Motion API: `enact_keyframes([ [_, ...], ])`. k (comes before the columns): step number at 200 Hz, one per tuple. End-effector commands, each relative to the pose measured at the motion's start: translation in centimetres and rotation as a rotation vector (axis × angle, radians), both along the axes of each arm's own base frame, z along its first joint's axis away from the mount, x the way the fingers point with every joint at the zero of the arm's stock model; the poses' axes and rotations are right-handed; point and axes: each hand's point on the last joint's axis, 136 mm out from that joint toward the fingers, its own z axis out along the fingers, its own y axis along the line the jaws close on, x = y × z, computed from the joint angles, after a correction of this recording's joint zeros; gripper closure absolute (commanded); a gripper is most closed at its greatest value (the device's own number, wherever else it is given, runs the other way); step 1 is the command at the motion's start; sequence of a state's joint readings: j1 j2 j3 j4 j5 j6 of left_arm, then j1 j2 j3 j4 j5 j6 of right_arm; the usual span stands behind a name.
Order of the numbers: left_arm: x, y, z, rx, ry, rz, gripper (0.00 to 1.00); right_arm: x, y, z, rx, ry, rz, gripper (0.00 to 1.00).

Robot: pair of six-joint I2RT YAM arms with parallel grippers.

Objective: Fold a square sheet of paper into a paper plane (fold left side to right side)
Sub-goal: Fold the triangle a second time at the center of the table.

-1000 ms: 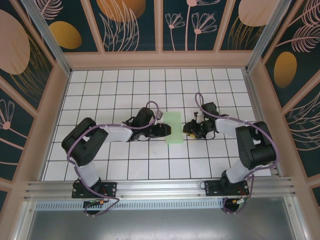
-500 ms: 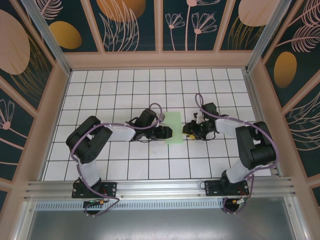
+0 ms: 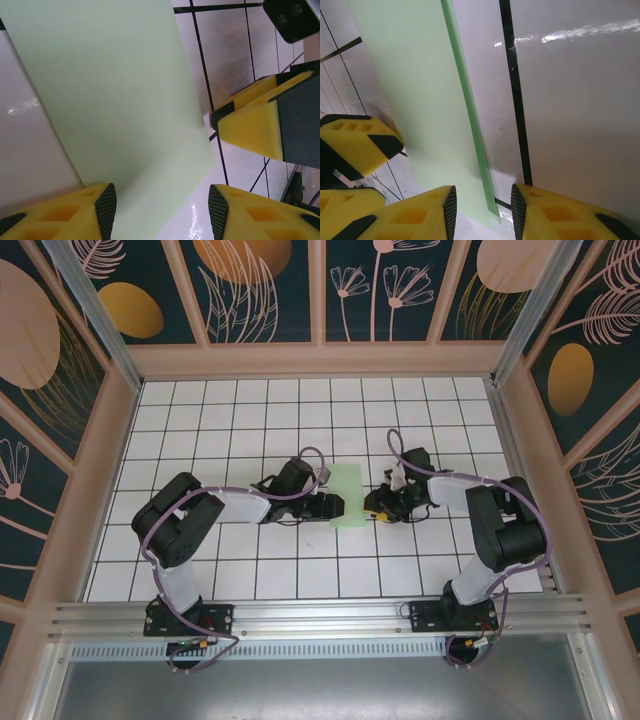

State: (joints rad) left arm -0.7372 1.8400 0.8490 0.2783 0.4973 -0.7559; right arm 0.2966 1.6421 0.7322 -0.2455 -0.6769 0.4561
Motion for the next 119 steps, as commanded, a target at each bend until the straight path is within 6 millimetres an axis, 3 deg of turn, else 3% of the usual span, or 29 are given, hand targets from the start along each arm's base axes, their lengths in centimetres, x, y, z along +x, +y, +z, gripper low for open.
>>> enact_keyframes([
  [1, -1.4, 1.4, -1.9, 0.065, 0.049, 0.000, 0.45, -1.1, 0.4, -0.3, -0.015, 0.034, 0.035, 0.63],
  [119, -1.5, 1.2, -1.8, 0.055, 0.043, -0.003, 0.44, -0.9, 1.8, 0.0, 0.013, 0.035, 0.056, 0.67],
])
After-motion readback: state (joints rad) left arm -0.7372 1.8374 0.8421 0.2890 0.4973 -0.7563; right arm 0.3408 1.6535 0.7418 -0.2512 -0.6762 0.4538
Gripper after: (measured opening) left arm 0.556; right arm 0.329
